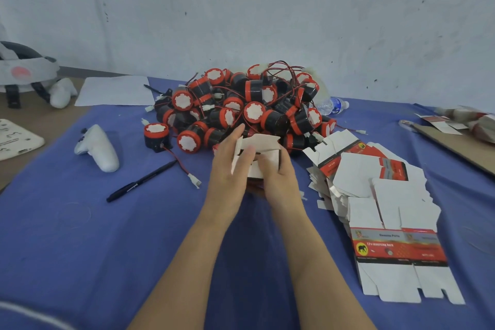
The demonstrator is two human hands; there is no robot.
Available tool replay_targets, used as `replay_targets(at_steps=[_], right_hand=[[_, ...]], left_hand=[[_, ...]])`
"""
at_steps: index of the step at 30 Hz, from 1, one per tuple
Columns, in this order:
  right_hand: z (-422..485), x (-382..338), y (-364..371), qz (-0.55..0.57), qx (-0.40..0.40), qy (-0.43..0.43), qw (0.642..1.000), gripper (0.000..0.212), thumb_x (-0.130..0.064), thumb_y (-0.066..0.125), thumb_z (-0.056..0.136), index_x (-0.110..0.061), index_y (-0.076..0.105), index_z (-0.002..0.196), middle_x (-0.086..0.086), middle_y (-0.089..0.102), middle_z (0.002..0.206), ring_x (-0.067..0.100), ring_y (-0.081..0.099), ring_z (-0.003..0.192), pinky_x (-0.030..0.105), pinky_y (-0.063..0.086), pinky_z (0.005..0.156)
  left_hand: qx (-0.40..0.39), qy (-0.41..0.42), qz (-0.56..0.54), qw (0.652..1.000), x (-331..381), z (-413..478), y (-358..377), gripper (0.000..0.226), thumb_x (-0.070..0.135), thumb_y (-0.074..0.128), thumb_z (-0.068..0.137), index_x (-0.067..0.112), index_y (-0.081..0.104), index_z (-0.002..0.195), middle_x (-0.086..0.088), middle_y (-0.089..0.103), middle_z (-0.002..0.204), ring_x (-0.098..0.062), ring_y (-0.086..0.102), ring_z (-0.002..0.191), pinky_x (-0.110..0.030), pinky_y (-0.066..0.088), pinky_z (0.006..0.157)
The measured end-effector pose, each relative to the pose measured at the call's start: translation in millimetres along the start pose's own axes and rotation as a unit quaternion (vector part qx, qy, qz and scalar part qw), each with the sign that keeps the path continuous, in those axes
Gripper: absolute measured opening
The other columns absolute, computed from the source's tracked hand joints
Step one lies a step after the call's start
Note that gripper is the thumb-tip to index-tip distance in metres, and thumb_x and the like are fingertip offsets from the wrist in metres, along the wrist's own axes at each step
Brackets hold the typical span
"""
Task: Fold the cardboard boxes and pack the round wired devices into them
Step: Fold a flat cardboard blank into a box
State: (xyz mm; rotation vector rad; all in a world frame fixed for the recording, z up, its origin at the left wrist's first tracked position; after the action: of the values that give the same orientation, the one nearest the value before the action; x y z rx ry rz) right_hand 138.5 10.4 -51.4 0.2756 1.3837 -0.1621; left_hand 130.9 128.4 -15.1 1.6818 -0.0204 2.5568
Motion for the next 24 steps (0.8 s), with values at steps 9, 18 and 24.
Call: replay_targets(at_steps=[9,18,24], right_hand=[[0,13,10,0.089,-0.066,0.110,0.988,0.050,-0.063,0.040,0.092,-0.029,0.061,0.121,0.002,0.070,0.112,0.021,0.067,0.102,0.045,0.057,0.084],[-1,9,8,0.087,-0.116,0.090,0.985,0.025,-0.023,0.060,0.087,-0.026,0.060,0.112,0.006,0.064,0.117,0.027,0.064,0.106,0.048,0.056,0.086],[-2,-7,10,0.006,-0.117,-0.006,0.993,0.019,-0.017,0.052,0.098,-0.029,0.052,0.112,0.003,0.060,0.119,0.022,0.063,0.106,0.038,0.059,0.076]], left_hand=[[0.033,0.031,0.093,0.995,0,-1,-8,0.041,0.005,0.038,0.102,0.029,0.039,0.135,0.012,0.042,0.136,-0.005,0.038,0.130,-0.030,0.033,0.113],[0.032,-0.012,0.017,0.999,-5,-2,-10,0.052,-0.003,0.033,0.097,0.037,0.049,0.126,0.010,0.051,0.136,-0.002,0.047,0.123,-0.015,0.044,0.095],[0.043,-0.023,-0.035,0.998,-7,0,-16,0.060,-0.002,0.038,0.092,0.049,0.043,0.123,0.030,0.051,0.122,0.015,0.052,0.102,-0.005,0.045,0.077]])
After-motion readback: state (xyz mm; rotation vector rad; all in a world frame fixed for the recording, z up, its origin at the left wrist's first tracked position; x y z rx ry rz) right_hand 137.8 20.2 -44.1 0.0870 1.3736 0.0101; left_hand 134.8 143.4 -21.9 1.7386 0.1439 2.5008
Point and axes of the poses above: each hand's wrist, its own z-axis towards the middle knuckle, its own y-axis out of the palm, x = y × z, the point moved 10 cm from there along z, towards the middle knuckle
